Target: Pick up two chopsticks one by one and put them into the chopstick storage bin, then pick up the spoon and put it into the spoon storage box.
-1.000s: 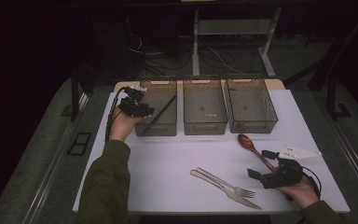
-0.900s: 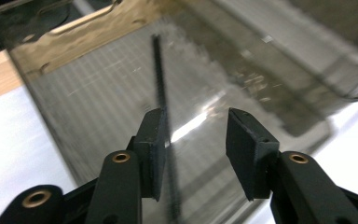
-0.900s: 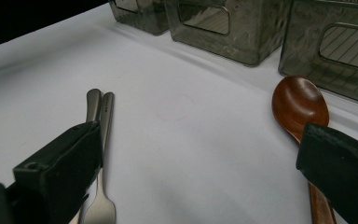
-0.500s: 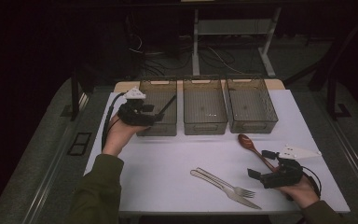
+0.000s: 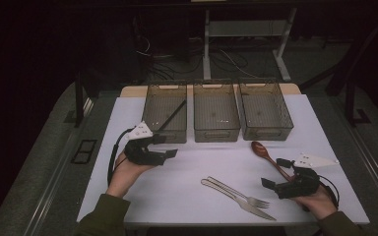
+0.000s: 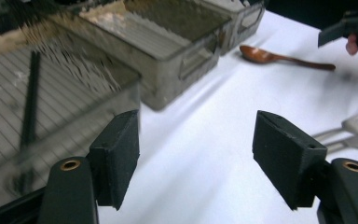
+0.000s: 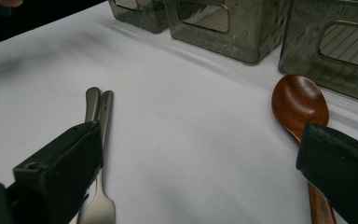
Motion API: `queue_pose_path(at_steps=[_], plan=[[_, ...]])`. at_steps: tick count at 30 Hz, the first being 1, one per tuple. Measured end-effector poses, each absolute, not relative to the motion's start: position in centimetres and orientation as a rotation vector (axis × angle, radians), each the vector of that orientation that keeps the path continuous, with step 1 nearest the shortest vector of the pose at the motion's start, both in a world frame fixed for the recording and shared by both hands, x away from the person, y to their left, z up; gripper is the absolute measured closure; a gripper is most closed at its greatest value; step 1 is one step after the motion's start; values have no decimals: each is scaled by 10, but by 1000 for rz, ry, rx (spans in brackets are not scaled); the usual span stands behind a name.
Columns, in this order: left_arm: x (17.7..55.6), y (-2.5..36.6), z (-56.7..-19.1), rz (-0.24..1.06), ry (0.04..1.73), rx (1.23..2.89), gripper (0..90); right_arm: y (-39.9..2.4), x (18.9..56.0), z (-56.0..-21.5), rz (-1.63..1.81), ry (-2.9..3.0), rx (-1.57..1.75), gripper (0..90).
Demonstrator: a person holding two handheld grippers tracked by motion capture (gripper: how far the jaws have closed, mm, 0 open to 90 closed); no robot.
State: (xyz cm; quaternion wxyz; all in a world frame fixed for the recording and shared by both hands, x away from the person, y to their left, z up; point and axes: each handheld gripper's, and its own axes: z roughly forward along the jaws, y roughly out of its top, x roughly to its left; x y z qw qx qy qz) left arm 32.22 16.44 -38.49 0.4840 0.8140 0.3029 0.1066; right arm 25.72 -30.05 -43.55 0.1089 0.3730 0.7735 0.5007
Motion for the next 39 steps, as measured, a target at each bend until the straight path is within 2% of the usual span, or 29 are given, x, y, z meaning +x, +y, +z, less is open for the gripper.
queue_pose_path(at_steps=[19,30,34,39], plan=[[275,161,-419,228,662,1974,191,-301,255,-435,1473,2274,1090,10],[269,160,-432,246,670,2007,37,-302,256,-435,1467,2285,1098,10],[269,159,-433,230,701,2016,1,-302,256,-433,1455,2292,1106,10],[269,158,-434,199,719,2025,0,-303,257,-427,1423,2326,1103,10]])
